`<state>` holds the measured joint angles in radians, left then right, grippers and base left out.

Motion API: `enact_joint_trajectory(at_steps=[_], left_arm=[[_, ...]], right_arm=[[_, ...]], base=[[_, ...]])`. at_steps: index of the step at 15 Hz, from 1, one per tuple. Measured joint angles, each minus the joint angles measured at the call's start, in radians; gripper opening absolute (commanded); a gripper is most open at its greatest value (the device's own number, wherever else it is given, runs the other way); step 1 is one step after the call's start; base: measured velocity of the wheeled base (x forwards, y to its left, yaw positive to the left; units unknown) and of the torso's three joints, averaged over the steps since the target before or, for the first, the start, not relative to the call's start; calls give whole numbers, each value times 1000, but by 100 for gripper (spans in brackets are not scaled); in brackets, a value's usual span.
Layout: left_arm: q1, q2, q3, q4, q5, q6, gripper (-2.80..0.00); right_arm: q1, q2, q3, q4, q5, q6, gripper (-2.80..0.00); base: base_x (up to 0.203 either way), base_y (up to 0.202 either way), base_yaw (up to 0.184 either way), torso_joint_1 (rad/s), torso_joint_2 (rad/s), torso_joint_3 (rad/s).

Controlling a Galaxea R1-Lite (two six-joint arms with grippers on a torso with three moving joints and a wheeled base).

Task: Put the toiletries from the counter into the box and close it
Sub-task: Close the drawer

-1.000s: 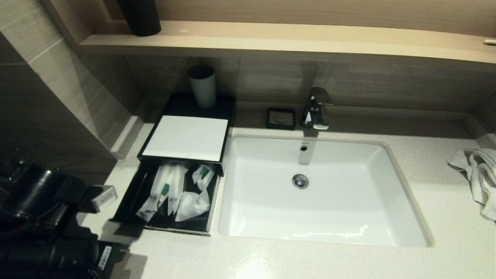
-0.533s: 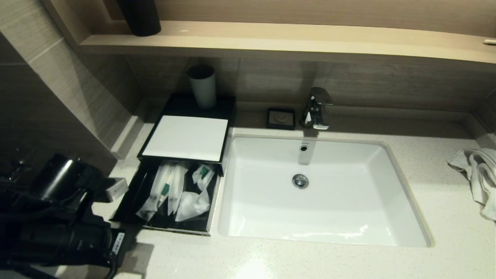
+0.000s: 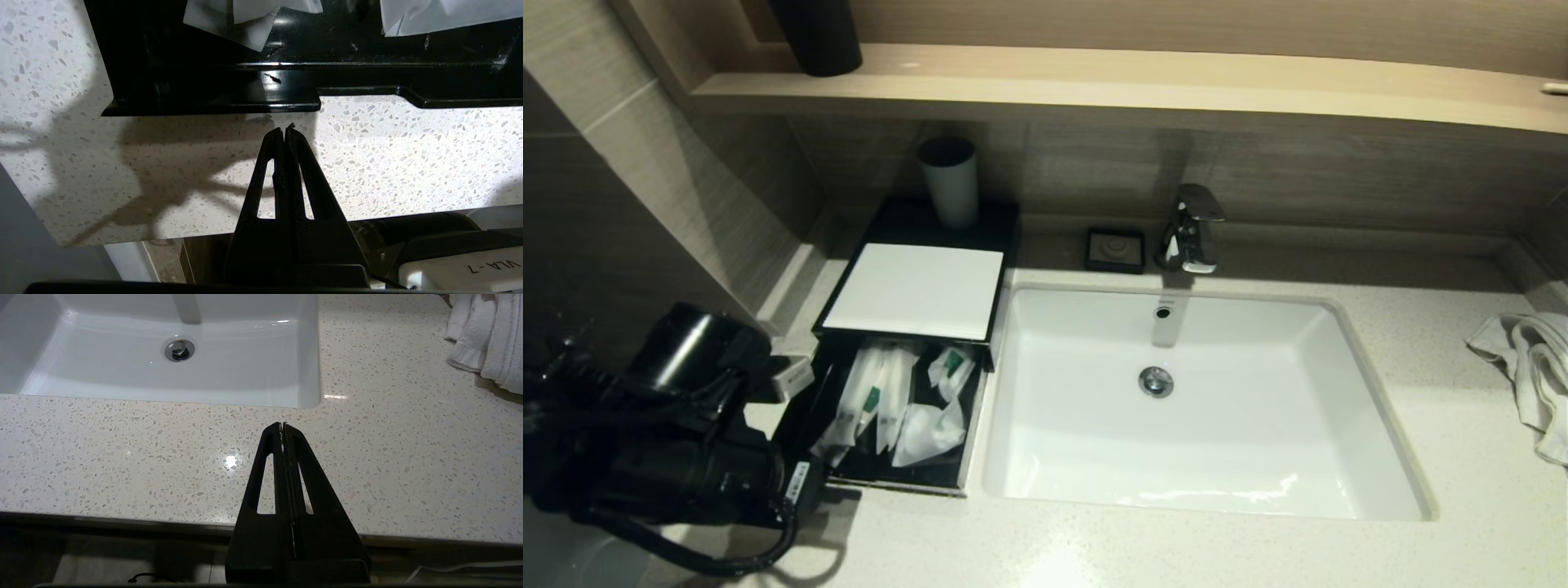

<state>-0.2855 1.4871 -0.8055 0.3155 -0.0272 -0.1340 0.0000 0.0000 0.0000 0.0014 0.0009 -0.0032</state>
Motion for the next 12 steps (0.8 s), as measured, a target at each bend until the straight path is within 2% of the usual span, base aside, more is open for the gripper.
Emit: enact_joint_trajectory(at_steps=[2,5,12], left_arm=[[0,16,-16,-1,6,-6,-280],[0,39,-50,1,47,-18,-280],[4,70,-127,-1,50,-23,-280]], right_arm=[[0,0,0,-1,0,0,-280],[0,0,0,0,1,0,-280],[0,0,0,0,0,0,-280]], base=[[0,0,0,0,0,0],[0,0,0,0,0,0],[0,0,0,0,0,0]])
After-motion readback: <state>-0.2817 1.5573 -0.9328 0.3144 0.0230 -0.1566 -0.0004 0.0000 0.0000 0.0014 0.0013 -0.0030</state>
